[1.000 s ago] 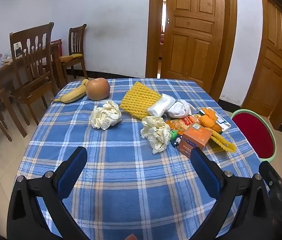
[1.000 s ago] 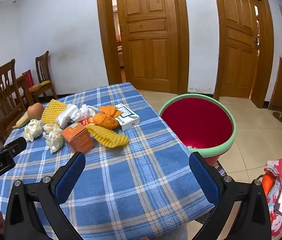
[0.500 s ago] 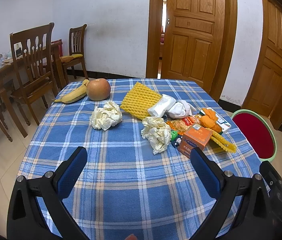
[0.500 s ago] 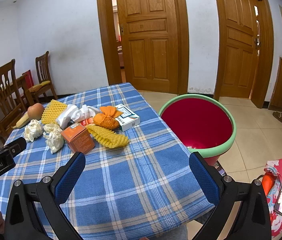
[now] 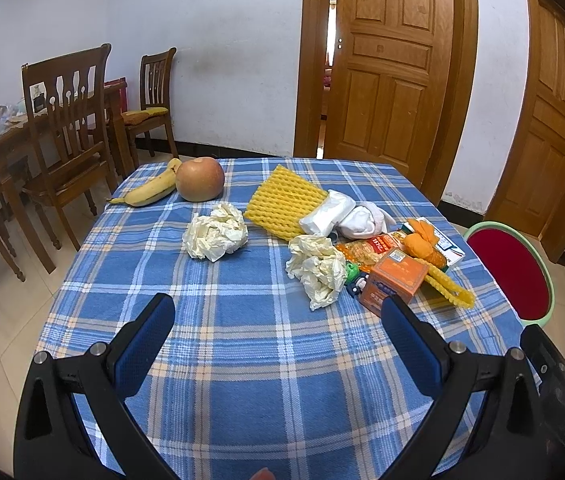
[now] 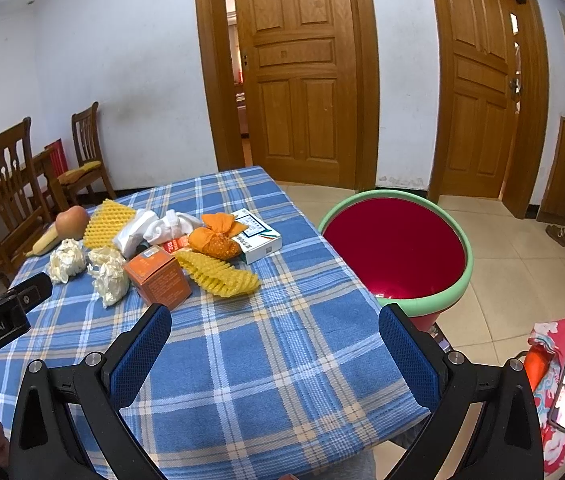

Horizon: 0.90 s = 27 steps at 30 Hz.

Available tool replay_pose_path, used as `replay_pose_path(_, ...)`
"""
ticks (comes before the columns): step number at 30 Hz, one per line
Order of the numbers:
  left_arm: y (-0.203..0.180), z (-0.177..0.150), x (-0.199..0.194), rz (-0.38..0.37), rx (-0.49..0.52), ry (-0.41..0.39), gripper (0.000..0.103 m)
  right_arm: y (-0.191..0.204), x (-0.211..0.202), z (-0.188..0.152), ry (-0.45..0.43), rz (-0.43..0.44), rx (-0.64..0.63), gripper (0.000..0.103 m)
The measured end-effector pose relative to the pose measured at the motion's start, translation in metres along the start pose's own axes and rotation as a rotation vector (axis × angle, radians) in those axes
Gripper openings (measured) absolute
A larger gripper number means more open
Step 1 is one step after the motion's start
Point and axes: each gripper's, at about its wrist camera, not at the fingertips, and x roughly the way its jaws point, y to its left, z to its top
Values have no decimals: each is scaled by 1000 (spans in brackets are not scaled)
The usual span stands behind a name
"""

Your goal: Collect trash

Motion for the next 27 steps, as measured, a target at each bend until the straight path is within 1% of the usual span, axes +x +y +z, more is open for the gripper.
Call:
replay_pose_path(21, 8, 1, -2, -1, -2, 2, 101, 1, 1, 0, 0, -1, -1, 103)
replay_pose_path(22, 2, 0, -1, -1, -1, 1, 101, 1, 1, -1, -1, -1, -2, 103)
replay_pose_path(27, 2, 0, 0, -1, -1, 1, 101, 2, 1, -1, -1, -1, -2, 103)
